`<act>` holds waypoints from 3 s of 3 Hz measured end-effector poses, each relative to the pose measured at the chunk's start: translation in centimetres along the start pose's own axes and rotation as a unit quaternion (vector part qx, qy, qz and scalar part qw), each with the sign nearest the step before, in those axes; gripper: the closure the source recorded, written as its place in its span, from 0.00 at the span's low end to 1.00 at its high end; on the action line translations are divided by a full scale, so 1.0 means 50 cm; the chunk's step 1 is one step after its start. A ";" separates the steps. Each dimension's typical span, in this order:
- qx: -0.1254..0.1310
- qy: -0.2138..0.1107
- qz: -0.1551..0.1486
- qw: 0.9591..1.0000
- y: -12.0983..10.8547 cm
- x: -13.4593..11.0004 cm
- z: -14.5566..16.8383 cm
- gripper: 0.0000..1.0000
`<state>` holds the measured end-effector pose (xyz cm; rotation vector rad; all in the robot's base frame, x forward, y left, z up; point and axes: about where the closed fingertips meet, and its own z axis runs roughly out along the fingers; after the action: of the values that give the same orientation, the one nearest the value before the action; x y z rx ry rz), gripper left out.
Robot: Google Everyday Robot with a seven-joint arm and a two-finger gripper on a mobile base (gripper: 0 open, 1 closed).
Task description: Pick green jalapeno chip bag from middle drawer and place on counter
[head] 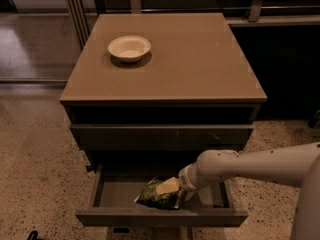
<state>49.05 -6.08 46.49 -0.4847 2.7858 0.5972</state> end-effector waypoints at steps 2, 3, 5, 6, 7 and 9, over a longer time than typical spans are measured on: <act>-0.004 0.041 0.066 0.997 -0.055 0.003 0.138 0.01; -0.005 0.042 0.066 0.997 -0.055 0.005 0.139 0.31; -0.005 0.042 0.066 0.997 -0.055 0.005 0.139 0.78; -0.004 0.043 0.061 0.997 -0.049 0.004 0.138 0.99; -0.003 0.020 0.038 0.999 -0.030 -0.001 0.088 1.00; 0.031 -0.034 -0.075 0.996 0.021 -0.013 -0.125 1.00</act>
Offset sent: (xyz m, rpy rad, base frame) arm 0.0295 0.0081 -0.1100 -0.0166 0.2092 -0.1233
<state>48.19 -7.69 52.59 -0.6400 2.6665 0.4823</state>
